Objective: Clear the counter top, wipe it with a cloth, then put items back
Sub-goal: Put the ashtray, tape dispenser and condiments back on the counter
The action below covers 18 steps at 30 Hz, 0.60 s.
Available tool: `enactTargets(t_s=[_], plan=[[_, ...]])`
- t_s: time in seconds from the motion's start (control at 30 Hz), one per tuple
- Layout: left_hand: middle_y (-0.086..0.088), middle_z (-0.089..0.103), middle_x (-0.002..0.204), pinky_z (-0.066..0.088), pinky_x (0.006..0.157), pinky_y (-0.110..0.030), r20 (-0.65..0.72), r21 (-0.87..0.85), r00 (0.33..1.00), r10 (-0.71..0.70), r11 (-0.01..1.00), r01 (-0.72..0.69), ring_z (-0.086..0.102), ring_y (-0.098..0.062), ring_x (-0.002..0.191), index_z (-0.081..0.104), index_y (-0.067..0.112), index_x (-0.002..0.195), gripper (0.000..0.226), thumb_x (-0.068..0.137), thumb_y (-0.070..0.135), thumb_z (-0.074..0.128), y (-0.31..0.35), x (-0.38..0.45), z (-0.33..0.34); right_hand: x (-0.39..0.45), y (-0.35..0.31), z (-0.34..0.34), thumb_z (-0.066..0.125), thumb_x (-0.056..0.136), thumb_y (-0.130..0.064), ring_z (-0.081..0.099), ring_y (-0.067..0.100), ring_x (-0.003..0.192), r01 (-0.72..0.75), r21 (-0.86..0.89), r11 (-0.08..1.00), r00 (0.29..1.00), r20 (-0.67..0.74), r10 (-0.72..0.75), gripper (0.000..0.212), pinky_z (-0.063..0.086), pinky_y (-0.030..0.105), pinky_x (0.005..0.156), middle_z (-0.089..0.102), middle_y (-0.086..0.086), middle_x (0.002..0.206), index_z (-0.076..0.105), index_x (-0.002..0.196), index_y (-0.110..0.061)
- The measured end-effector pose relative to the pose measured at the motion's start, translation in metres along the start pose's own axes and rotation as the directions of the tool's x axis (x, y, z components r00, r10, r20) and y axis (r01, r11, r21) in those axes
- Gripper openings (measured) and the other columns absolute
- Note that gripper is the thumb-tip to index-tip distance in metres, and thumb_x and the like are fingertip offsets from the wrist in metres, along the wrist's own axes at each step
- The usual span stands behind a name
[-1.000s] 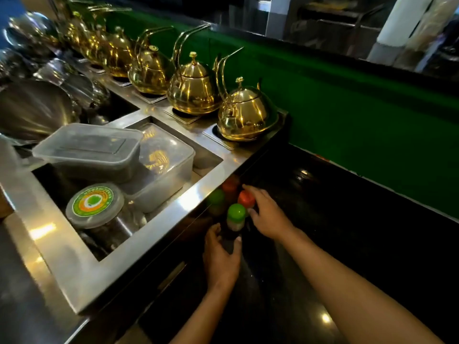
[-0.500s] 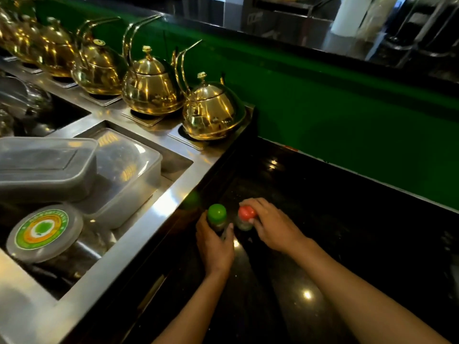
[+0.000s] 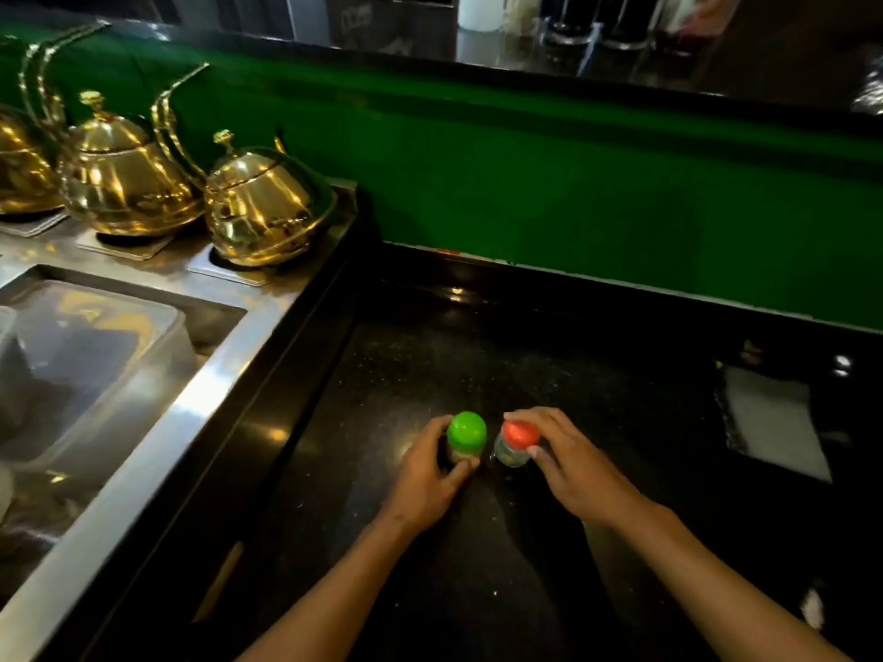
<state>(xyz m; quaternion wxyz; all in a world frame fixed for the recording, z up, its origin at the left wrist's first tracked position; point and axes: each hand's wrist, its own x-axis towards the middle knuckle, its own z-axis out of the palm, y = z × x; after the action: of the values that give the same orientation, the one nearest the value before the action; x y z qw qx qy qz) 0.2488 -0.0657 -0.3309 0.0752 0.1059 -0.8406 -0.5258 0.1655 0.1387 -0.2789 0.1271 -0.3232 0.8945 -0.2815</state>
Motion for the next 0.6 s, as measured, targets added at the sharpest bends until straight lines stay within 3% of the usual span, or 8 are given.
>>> enactTargets(t_s=[0.13, 0.2, 0.33, 0.4, 0.6], plan=[[0.026, 0.039, 0.137, 0.032, 0.105, -0.007, 0.083, -0.072, 0.997, -0.010, 0.997, 0.016, 0.036, 0.016, 0.128, 0.032, 0.028, 0.143, 0.079, 0.080, 0.023, 0.079, 0.001, -0.012, 0.018, -0.026, 0.018, 0.014, 0.068, 0.087, -0.024, 0.039, -0.008, 0.128, -0.092, 0.280, 0.955, 0.989, -0.084, 0.120, 0.085, 0.037, 0.022, 0.105, 0.025, -0.023, 0.149, 0.015, 0.146, -0.053], [0.026, 0.042, 0.136, 0.035, 0.105, -0.010, 0.063, -0.052, 0.998, 0.005, 0.999, -0.002, 0.039, 0.015, 0.126, 0.036, 0.028, 0.142, 0.074, 0.081, 0.021, 0.078, 0.005, -0.015, 0.023, -0.028, 0.024, 0.026, 0.074, 0.082, -0.026, 0.044, -0.001, 0.126, -0.166, 0.357, 0.919, 0.969, -0.112, 0.218, 0.089, 0.040, 0.027, 0.104, 0.030, -0.021, 0.150, 0.017, 0.147, -0.050], [0.019, 0.058, 0.119, 0.046, 0.093, -0.014, 0.023, -0.065, 0.999, 0.035, 0.997, -0.033, 0.055, 0.007, 0.112, 0.052, 0.032, 0.123, 0.049, 0.083, 0.013, 0.074, 0.018, -0.015, 0.027, -0.018, 0.024, 0.041, 0.073, 0.083, -0.024, 0.055, -0.003, 0.115, -0.168, 0.399, 0.901, 0.945, -0.196, 0.263, 0.057, 0.048, 0.036, 0.101, 0.057, -0.017, 0.128, 0.045, 0.127, -0.047], [0.019, 0.060, 0.118, 0.045, 0.092, -0.012, 0.023, -0.086, 0.999, 0.030, 0.996, -0.028, 0.055, 0.007, 0.112, 0.052, 0.033, 0.123, 0.049, 0.084, 0.014, 0.074, 0.021, -0.015, 0.026, -0.015, 0.023, 0.042, 0.073, 0.082, -0.026, 0.057, -0.002, 0.109, -0.188, 0.404, 0.895, 0.938, -0.197, 0.285, 0.049, 0.051, 0.036, 0.095, 0.061, -0.016, 0.119, 0.048, 0.117, -0.048], [0.017, 0.063, 0.120, 0.049, 0.098, -0.023, 0.031, -0.131, 0.999, 0.036, 0.991, -0.032, 0.057, 0.003, 0.114, 0.052, 0.031, 0.127, 0.049, 0.085, 0.015, 0.073, 0.036, -0.006, 0.010, -0.005, 0.009, 0.023, 0.072, 0.084, -0.023, 0.057, -0.004, 0.107, -0.100, 0.443, 0.891, 0.947, -0.231, 0.222, 0.042, 0.049, 0.025, 0.089, 0.062, -0.019, 0.115, 0.053, 0.119, -0.038]])
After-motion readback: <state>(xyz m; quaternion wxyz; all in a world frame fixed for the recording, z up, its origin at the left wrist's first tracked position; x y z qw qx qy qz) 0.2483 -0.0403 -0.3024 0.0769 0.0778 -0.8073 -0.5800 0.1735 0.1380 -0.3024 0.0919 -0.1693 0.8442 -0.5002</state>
